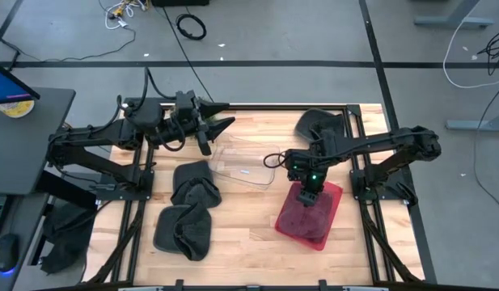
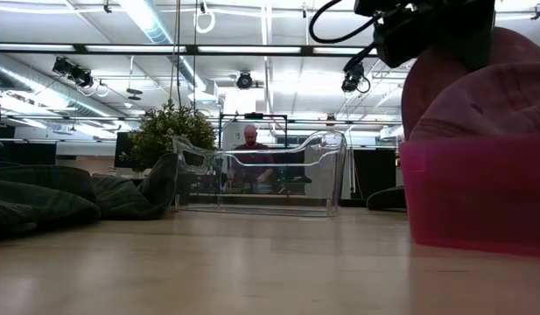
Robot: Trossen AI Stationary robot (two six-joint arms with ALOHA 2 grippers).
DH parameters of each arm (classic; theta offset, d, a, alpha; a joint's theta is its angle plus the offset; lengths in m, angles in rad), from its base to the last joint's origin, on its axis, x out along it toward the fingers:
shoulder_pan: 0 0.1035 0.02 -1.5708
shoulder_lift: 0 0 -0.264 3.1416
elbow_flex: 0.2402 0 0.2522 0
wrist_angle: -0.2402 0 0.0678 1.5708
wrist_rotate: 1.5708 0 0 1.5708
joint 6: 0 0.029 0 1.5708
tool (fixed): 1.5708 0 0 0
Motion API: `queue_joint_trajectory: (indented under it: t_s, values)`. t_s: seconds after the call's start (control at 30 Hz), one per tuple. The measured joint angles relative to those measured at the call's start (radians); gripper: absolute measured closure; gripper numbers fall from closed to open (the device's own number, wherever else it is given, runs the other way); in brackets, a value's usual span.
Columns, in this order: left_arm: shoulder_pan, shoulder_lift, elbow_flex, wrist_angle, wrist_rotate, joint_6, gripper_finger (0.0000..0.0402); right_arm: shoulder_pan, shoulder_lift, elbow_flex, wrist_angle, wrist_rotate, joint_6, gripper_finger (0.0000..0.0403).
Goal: Pick & Place hat
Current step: Put the red cap into the red bin
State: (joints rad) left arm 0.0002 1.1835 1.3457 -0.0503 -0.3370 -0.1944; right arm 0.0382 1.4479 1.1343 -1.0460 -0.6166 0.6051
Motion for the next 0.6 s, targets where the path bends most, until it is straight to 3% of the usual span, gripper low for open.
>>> queue_joint_trajectory:
  t_s: [0.17, 0.43, 0.6]
  values:
    - [0.0, 0.0, 0.0, 0.0, 0.0, 0.0, 0.0165, 0.012, -0.004, -0.023, 0.054, 0.01, 0.035, 0.0397]
    - [0.0, 0.0, 0.0, 0.0, 0.0, 0.008, 0.0165, 0.025, -0.095, -0.191, 0.212, 0.017, 0.115, 0.0397]
    - [0.001, 0.0, 0.0, 0.0, 0.0, 0.008, 0.0165, 0.021, -0.174, -0.284, 0.242, 0.115, 0.142, 0.0397]
